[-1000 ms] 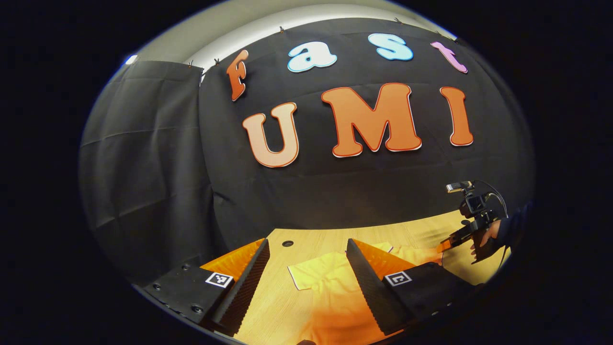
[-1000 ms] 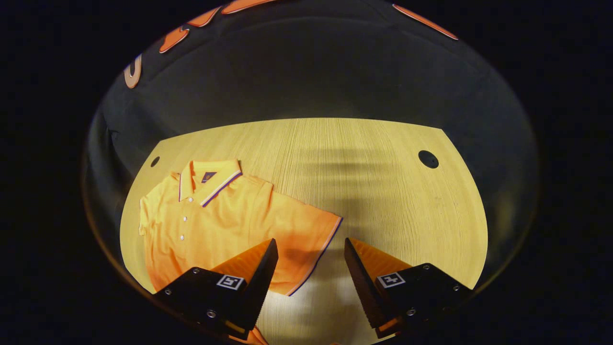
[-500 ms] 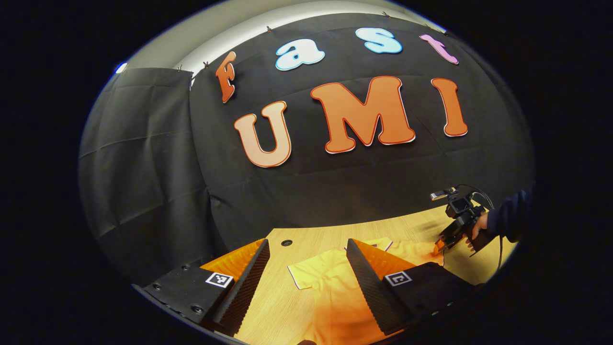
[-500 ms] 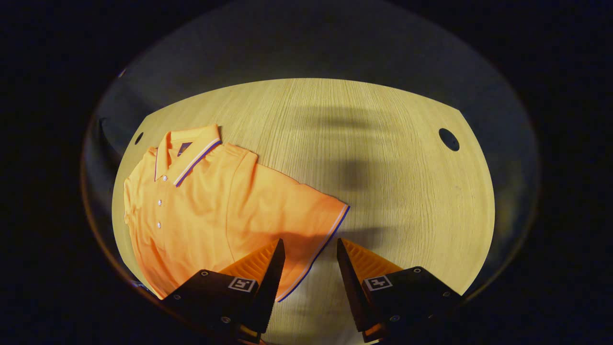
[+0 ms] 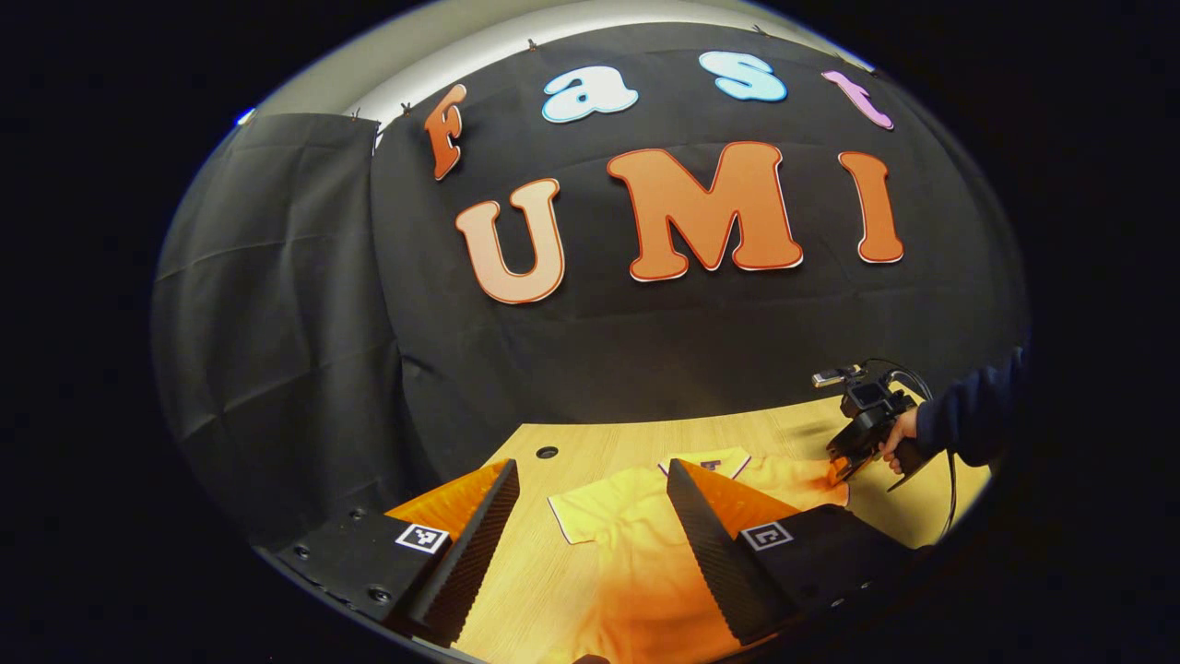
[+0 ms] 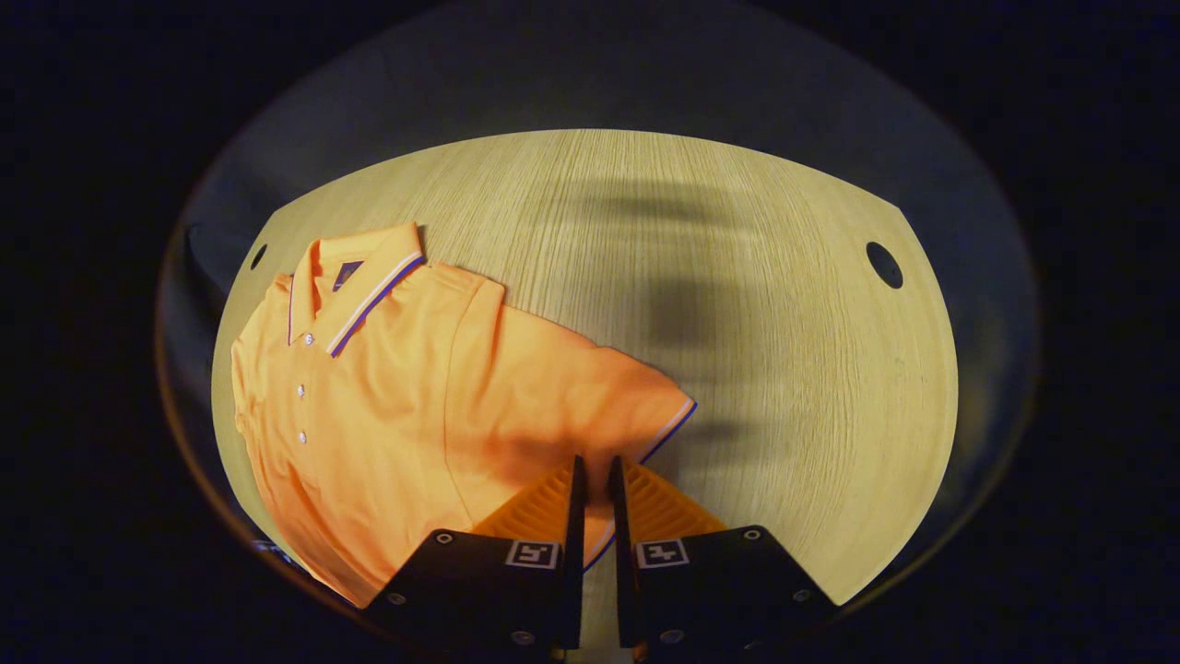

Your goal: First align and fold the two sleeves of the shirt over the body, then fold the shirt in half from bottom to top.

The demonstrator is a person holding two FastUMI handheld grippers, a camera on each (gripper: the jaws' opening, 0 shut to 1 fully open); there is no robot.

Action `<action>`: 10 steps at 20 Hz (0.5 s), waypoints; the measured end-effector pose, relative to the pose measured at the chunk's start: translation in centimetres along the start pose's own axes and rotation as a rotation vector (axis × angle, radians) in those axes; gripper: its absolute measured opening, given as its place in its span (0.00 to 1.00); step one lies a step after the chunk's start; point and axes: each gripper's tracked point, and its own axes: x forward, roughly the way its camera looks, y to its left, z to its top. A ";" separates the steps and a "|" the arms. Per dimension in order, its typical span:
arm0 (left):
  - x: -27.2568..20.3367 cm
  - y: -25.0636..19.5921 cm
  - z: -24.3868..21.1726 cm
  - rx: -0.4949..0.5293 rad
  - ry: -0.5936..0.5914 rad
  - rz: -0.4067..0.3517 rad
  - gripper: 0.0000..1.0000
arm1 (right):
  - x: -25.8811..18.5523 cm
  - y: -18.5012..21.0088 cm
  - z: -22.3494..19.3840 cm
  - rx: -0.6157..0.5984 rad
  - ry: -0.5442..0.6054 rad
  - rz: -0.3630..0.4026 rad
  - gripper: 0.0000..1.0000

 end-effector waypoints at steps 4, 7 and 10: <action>-0.8 0.8 -0.1 -0.007 -0.008 0.012 0.99 | -1.2 1.3 1.3 0.048 -0.035 0.079 0.06; -1.2 1.1 -0.8 -0.023 0.006 0.017 0.99 | -3.0 2.5 2.6 0.010 -0.069 0.101 0.06; -1.6 1.3 -0.8 -0.027 0.001 0.020 1.00 | -4.4 4.8 3.3 0.003 -0.084 0.154 0.06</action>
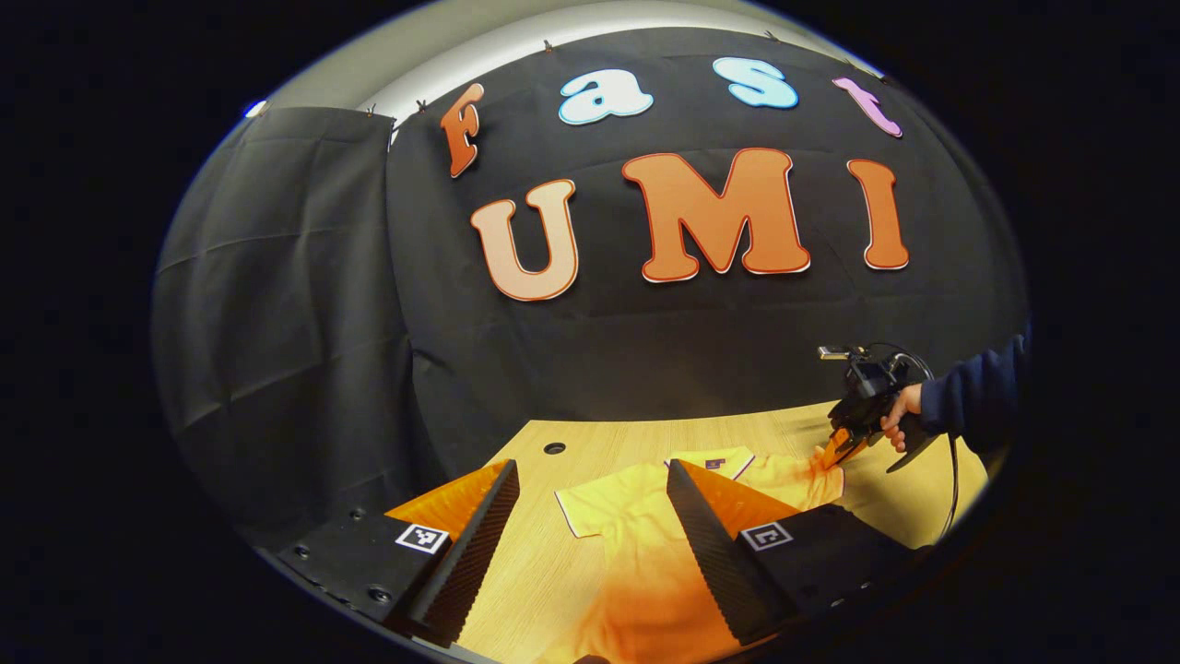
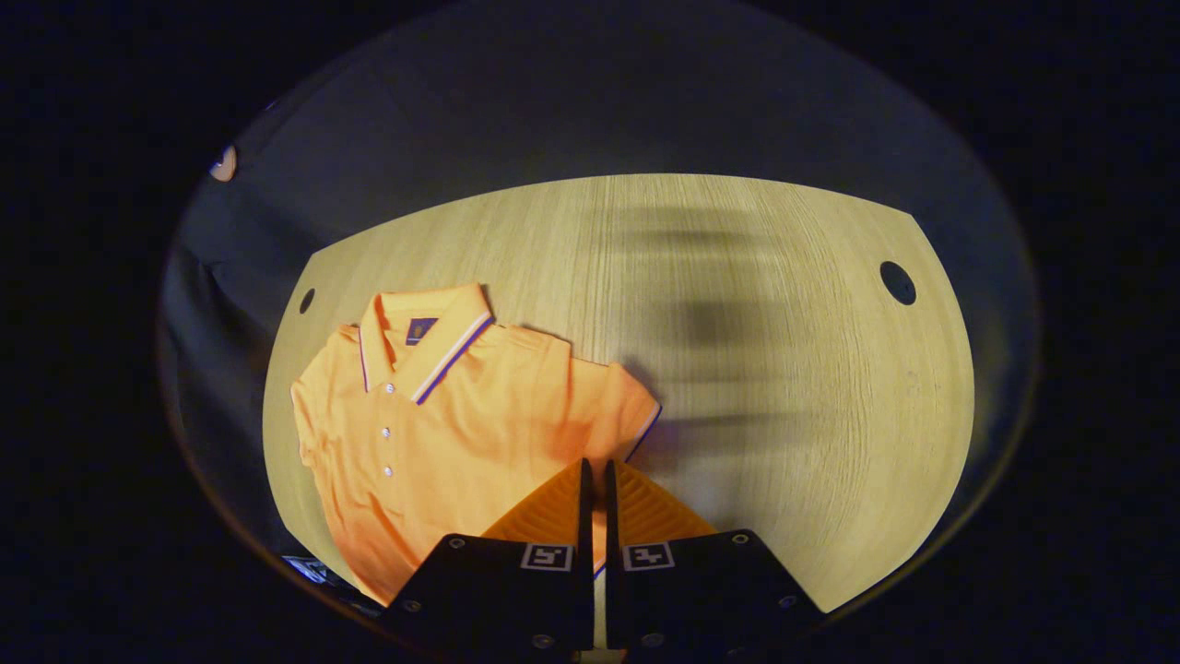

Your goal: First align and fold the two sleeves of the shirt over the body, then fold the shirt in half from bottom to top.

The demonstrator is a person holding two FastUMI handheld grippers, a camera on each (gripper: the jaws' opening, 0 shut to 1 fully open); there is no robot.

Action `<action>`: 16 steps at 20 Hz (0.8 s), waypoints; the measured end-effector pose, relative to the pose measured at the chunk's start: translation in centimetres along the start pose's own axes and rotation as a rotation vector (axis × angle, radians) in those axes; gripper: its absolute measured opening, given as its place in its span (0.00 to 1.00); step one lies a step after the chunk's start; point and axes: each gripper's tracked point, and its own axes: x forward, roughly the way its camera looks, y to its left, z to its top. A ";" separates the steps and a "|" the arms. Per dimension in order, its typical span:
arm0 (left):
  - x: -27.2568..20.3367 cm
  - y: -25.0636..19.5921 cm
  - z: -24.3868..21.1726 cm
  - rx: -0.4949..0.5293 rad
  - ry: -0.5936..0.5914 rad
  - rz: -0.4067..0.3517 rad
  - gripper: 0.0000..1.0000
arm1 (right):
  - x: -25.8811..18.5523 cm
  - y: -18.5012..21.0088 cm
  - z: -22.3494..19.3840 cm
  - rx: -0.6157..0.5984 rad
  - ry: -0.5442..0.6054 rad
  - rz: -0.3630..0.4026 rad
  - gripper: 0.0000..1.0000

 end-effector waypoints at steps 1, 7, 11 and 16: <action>-0.3 0.1 -0.1 0.000 -0.002 0.002 1.00 | -0.2 0.8 0.2 -0.012 -0.004 0.007 0.05; -1.0 1.8 -0.8 -0.015 0.002 0.045 0.99 | -0.7 5.2 1.2 -0.087 0.002 0.049 0.05; -1.6 2.7 -1.4 -0.021 0.015 0.077 0.99 | -0.2 8.3 1.4 -0.125 0.020 0.084 0.06; -1.9 3.7 -2.5 -0.026 0.038 0.115 0.99 | 1.5 11.3 1.0 -0.123 0.041 0.107 0.06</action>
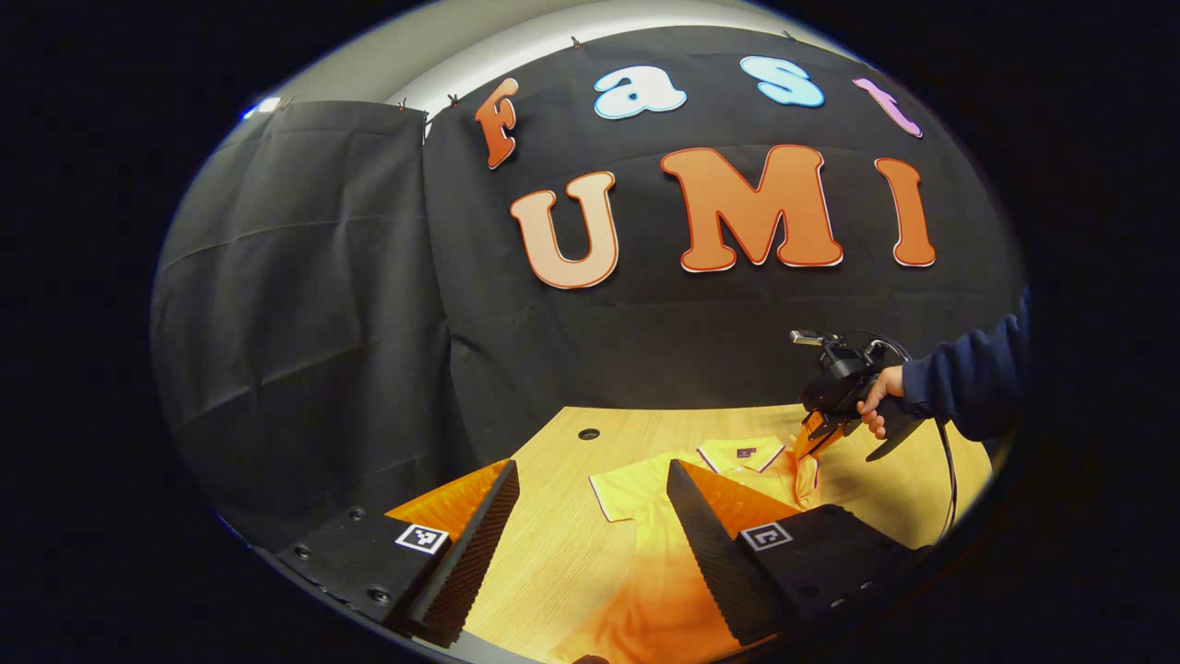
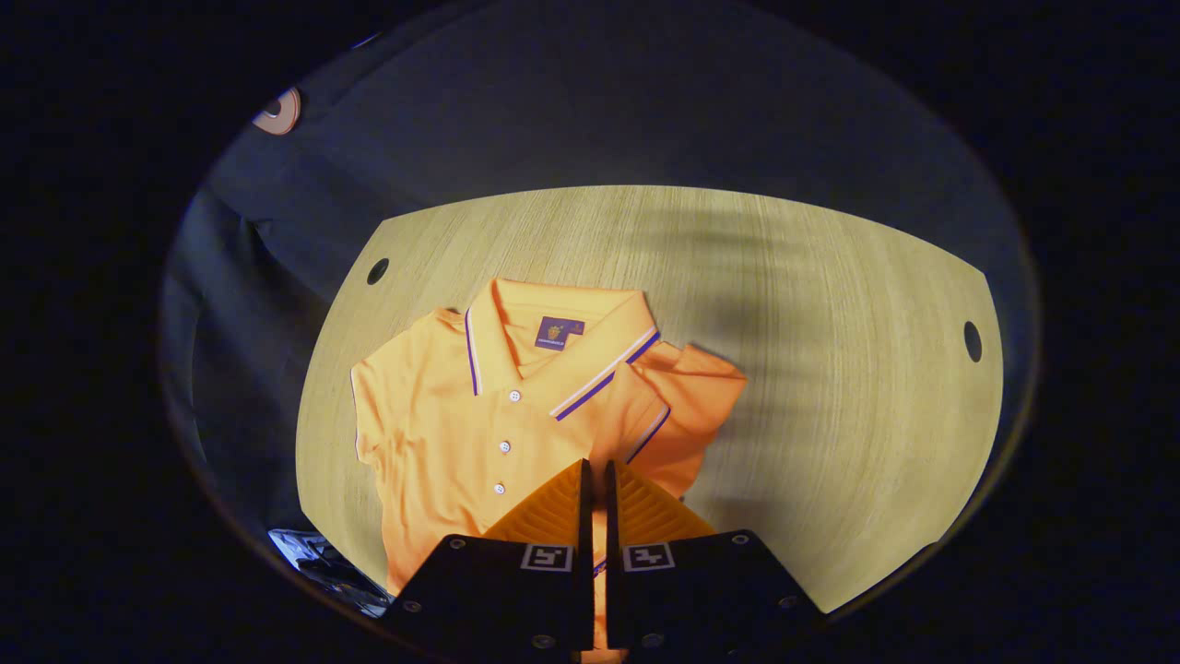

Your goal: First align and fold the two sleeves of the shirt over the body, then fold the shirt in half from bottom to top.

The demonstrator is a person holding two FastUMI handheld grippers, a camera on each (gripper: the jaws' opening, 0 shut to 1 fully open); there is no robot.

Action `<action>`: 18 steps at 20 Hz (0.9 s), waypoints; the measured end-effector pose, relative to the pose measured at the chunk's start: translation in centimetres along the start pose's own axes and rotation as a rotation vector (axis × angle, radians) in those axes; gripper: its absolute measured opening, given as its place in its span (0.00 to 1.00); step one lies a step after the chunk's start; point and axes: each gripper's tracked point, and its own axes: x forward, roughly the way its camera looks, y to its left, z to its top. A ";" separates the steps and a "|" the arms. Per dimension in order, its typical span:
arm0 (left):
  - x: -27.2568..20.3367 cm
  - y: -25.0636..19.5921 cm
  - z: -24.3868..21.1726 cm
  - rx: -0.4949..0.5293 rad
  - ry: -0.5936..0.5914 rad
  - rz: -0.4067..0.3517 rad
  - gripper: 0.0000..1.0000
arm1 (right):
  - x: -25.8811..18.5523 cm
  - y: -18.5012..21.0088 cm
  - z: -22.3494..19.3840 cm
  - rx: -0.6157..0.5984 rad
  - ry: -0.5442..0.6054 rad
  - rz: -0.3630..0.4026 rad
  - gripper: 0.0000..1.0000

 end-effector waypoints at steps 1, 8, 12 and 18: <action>-0.1 0.3 -0.1 -0.004 0.006 0.007 0.99 | 0.3 0.3 0.0 0.004 0.002 0.005 0.06; 1.6 1.2 -1.4 -0.059 0.059 0.006 0.99 | 0.1 1.6 -0.5 -0.010 -0.010 0.040 0.48; 4.0 1.7 -1.8 -0.082 0.077 -0.040 0.99 | -1.3 1.7 -0.7 0.047 -0.070 0.062 0.76; 9.9 1.5 -3.1 -0.104 0.127 -0.183 0.99 | -4.4 0.3 -2.0 0.137 -0.175 0.006 0.93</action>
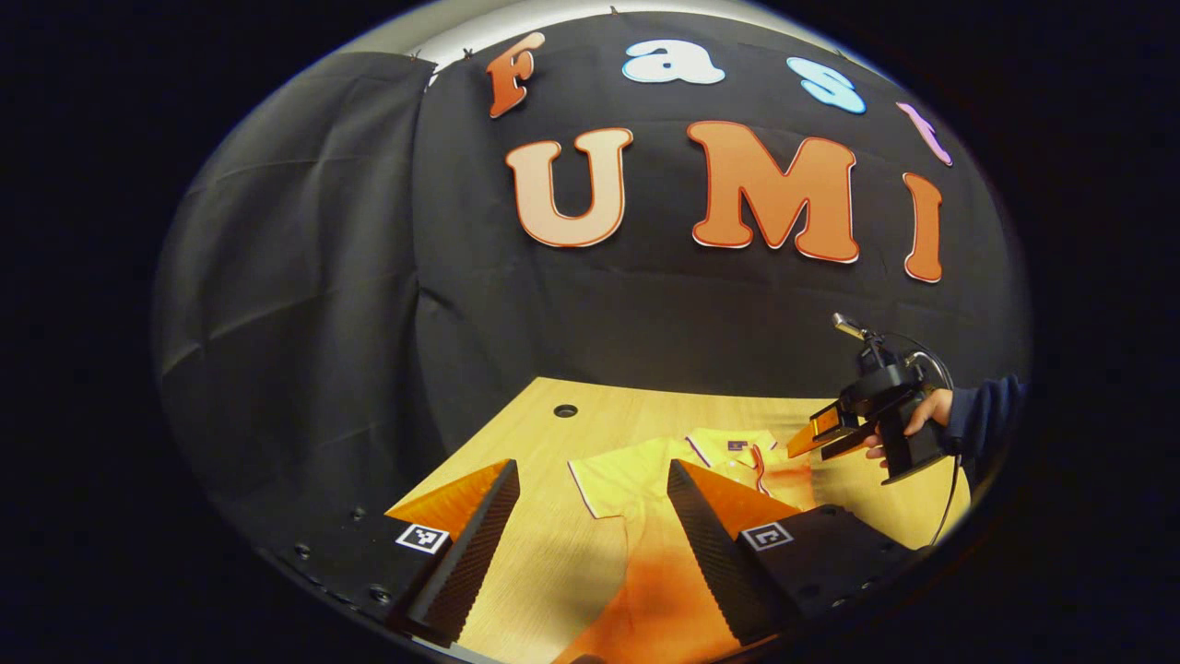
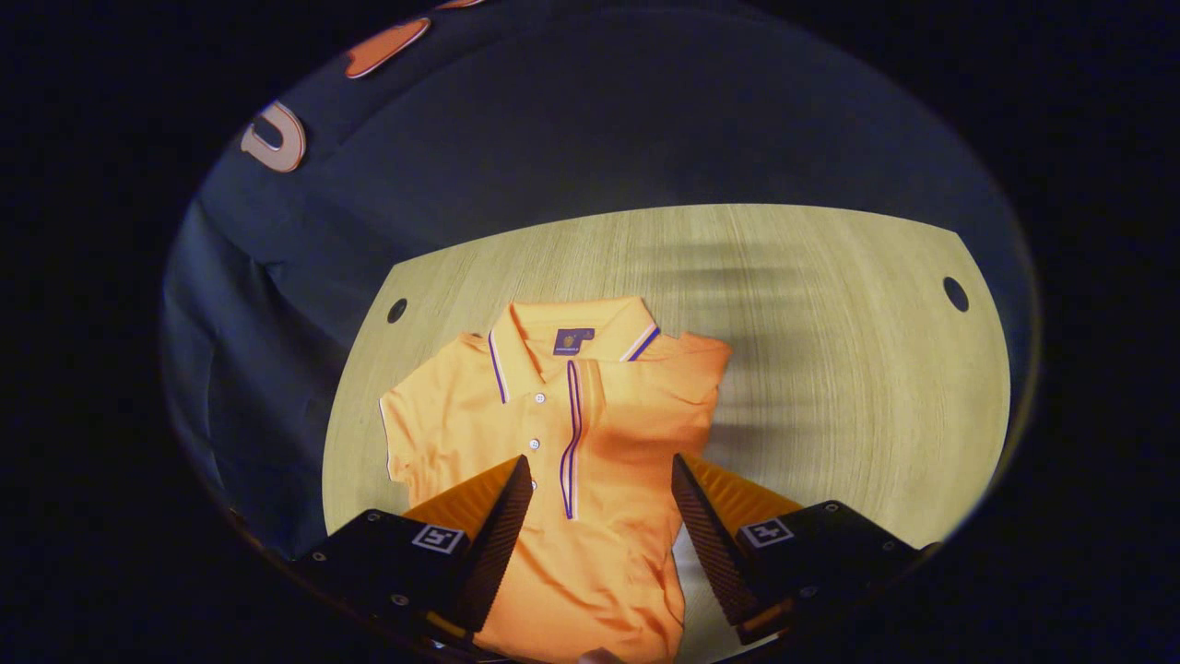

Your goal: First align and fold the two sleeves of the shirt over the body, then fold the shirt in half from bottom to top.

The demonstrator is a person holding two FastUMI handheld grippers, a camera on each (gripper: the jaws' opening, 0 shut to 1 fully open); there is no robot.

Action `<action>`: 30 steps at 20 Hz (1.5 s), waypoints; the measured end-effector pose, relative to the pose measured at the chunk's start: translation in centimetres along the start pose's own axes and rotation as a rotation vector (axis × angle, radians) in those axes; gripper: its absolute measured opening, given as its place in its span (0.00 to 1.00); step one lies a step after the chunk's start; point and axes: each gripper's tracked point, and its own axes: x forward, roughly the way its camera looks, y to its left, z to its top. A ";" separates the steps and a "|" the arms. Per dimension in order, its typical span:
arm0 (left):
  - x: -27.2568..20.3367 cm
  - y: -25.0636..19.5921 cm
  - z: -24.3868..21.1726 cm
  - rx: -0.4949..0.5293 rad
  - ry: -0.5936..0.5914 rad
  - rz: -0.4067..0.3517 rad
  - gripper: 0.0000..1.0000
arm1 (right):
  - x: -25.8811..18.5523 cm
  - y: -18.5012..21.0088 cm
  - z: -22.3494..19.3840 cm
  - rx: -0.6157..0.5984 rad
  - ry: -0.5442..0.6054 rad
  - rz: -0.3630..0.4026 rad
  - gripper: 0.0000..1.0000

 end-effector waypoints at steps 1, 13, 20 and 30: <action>1.1 0.1 -0.4 -0.003 0.022 -0.024 0.99 | -0.6 -0.4 -0.2 0.009 -0.016 -0.016 0.85; 13.1 1.3 -3.4 -0.031 0.285 -0.182 0.98 | -7.7 -2.6 -3.0 0.091 -0.190 -0.176 0.96; 20.5 0.7 -7.8 -0.083 0.549 -0.250 0.98 | -10.6 -2.2 -5.5 0.142 -0.279 -0.250 0.96; 28.0 0.7 -15.6 -0.061 0.863 -0.166 0.93 | -13.2 -3.3 -10.7 0.175 -0.330 -0.345 0.96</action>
